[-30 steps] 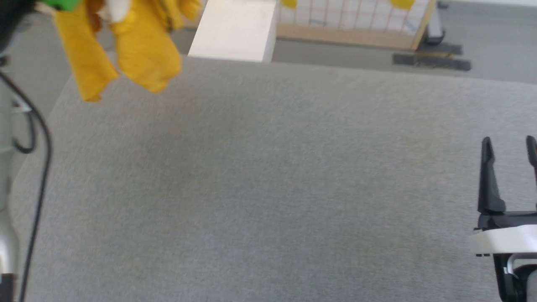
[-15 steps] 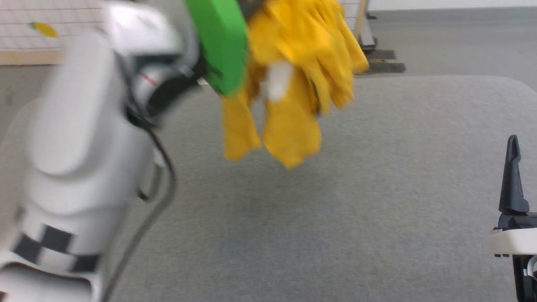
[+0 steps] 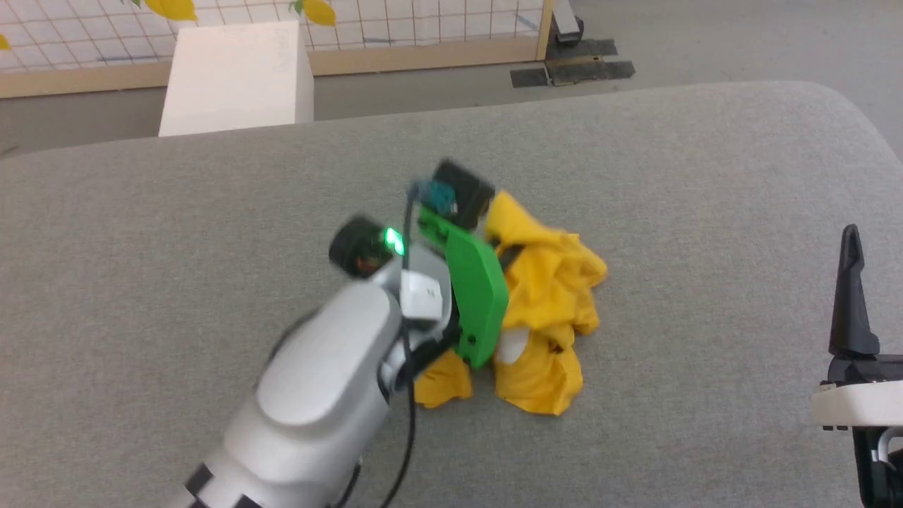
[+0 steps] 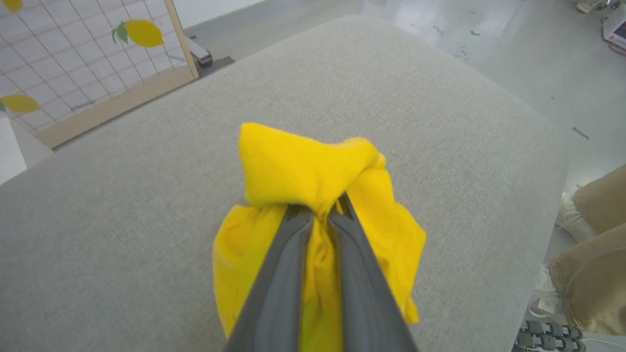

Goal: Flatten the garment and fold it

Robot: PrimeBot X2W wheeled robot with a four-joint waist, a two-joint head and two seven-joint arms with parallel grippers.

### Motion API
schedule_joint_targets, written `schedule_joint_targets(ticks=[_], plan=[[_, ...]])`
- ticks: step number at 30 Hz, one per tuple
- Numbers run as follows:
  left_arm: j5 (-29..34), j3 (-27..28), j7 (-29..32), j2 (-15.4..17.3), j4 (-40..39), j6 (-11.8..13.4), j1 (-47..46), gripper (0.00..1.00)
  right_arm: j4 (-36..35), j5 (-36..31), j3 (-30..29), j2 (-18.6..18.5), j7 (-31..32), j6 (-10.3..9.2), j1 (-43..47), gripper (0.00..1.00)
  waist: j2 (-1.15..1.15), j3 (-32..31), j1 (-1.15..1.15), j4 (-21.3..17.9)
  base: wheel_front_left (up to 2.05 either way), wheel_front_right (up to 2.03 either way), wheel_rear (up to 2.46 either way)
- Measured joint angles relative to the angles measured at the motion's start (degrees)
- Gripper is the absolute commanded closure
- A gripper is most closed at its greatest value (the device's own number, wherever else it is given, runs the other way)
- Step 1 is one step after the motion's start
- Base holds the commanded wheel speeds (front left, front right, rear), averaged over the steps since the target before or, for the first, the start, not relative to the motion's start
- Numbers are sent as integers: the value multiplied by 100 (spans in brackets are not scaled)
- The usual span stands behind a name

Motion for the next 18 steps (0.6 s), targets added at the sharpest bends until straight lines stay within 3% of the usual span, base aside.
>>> schedule_joint_targets(ticks=[5,10,11,12,13,18], plan=[[109,-279,-316,-207,1106,80,389,100,112,52,103,0,-46,0,-15,0,0,134,0,-124,0,0,0],[86,-303,-676,-402,1637,88,426,100,205,58,97,0,-71,0,-36,0,0,195,0,-167,0,0,0],[78,-293,-758,-428,1699,110,416,49,230,57,76,1,-71,0,-36,0,0,185,0,-159,0,0,0],[78,-293,-823,-443,1734,112,397,49,244,57,62,0,-71,0,-34,0,0,171,0,-149,0,0,0],[71,-250,-929,-460,1756,130,377,0,259,56,44,0,-70,0,-34,0,0,147,0,-135,0,0,0],[-44,98,-1423,-452,1500,178,249,0,265,45,5,0,-52,0,-9,0,0,-51,0,-26,0,0,0]])
